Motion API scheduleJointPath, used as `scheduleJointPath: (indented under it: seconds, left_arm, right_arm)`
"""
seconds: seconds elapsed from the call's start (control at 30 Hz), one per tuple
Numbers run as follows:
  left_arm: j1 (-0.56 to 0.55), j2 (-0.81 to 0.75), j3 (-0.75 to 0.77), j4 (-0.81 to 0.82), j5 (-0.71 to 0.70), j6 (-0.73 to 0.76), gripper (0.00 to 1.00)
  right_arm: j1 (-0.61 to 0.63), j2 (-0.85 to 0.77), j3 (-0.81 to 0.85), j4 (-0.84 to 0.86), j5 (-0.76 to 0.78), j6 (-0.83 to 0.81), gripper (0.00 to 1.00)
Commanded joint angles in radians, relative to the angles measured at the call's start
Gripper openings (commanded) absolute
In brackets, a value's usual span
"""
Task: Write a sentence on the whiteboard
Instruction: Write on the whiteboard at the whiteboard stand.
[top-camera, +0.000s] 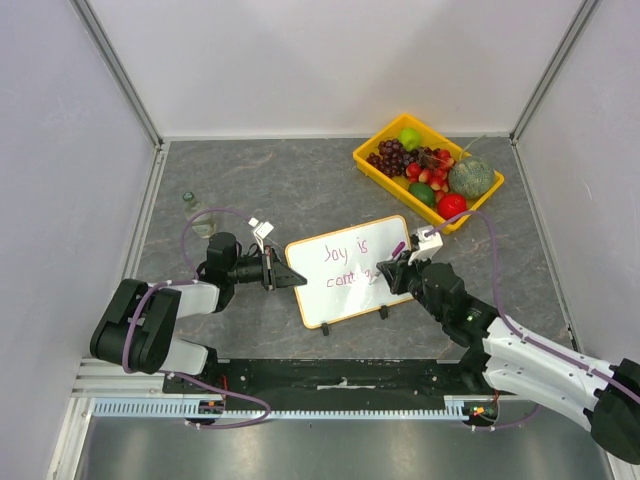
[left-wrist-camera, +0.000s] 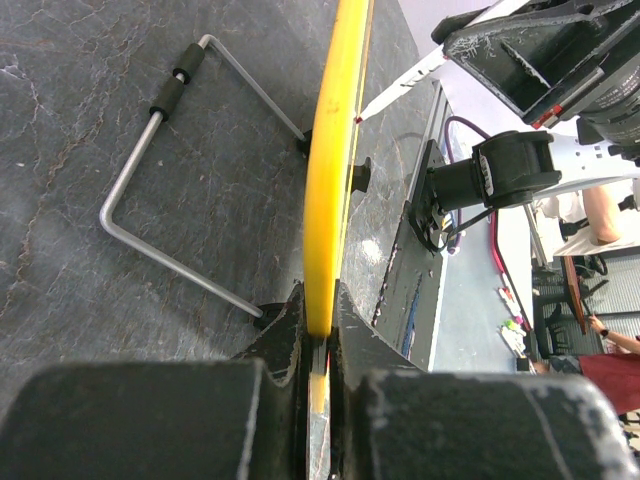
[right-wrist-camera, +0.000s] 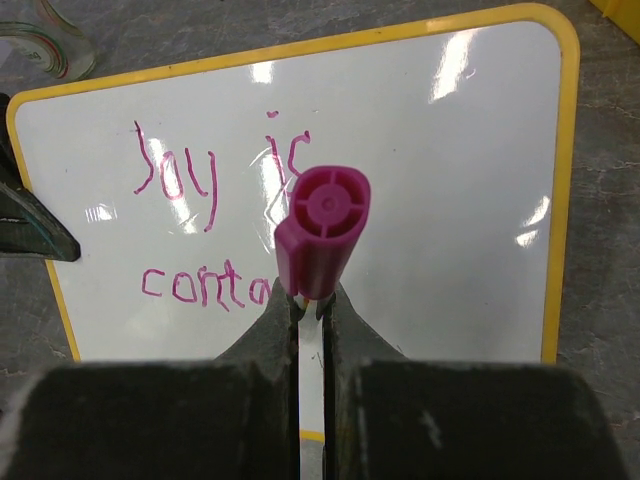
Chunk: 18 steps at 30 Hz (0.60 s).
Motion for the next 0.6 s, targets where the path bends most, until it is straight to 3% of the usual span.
scheduleJointPath:
  seconds: [0.0,0.57]
  left_arm:
    - [-0.001,0.021,0.011,-0.019,-0.050,0.015,0.02]
    - [-0.001,0.015,0.010,-0.018,-0.049,0.015,0.02]
  right_arm:
    - [-0.006,0.012,-0.017,0.012,-0.027,0.014,0.00]
    - [-0.010,0.041,0.066,0.089,-0.079,0.066,0.00]
